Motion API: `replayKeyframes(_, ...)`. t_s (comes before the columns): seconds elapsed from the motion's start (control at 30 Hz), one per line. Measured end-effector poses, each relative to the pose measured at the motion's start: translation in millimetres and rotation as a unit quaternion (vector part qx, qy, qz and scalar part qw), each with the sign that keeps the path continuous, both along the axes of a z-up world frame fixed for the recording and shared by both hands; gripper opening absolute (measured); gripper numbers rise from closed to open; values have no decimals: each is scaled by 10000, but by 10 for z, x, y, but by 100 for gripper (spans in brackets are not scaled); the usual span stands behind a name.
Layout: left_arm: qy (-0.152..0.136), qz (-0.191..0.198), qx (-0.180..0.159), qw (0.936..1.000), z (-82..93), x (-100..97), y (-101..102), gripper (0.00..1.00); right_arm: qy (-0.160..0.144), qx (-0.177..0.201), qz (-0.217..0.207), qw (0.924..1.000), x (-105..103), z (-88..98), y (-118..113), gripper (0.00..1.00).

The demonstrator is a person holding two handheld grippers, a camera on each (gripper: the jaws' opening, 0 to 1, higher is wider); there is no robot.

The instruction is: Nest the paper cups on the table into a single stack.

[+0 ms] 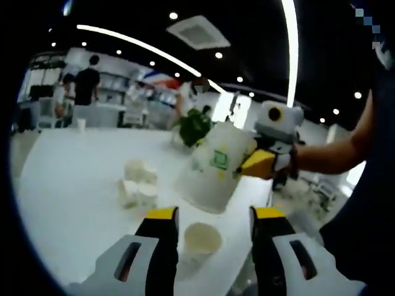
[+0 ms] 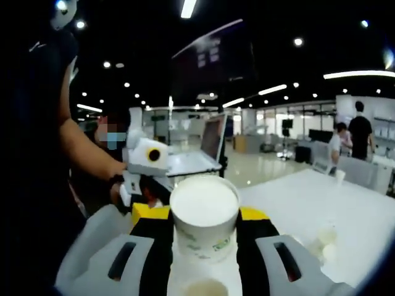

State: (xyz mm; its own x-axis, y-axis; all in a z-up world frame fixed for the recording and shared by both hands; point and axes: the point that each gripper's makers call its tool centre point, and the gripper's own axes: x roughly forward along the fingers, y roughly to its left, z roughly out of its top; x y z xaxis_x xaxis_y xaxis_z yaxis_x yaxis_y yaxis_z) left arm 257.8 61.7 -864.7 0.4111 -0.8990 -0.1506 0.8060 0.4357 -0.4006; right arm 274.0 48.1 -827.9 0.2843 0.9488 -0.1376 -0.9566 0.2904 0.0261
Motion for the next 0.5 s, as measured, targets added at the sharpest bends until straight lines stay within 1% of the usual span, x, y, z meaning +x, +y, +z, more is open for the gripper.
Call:
replayKeyframes(0.03, 26, -36, -133, 9999, 48, 1, -2, 39, -4, 17, 4, 10000, 6, 9, -2, 37)
replayKeyframes(0.07, 50, -46, -188, 9998, 72, 11, 1, 36, -19, 11, 8, 10000, 1, 10, 1, 37)
replayKeyframes(0.1, 36, -25, -144, 9999, 71, 30, 20, 35, -31, 15, 9, 10000, 6, 11, -4, 37)
replayKeyframes(0.17, -137, -69, -32, 9999, 79, 46, 17, 32, -14, 51, 11, 10000, 24, 22, -16, 37)
replayKeyframes(0.3, -66, -271, -9, 9996, 117, 53, -2, 26, 37, 78, 65, 9999, 47, 45, -41, 37)
replayKeyframes(0.37, -90, -405, -67, 9991, 188, 46, -16, 21, 64, 59, 107, 9999, 35, 40, -53, 37)
replayKeyframes(0.5, -122, -574, -98, 9982, 289, 81, -20, 18, 106, 97, 91, 9999, 39, 52, -99, 37)
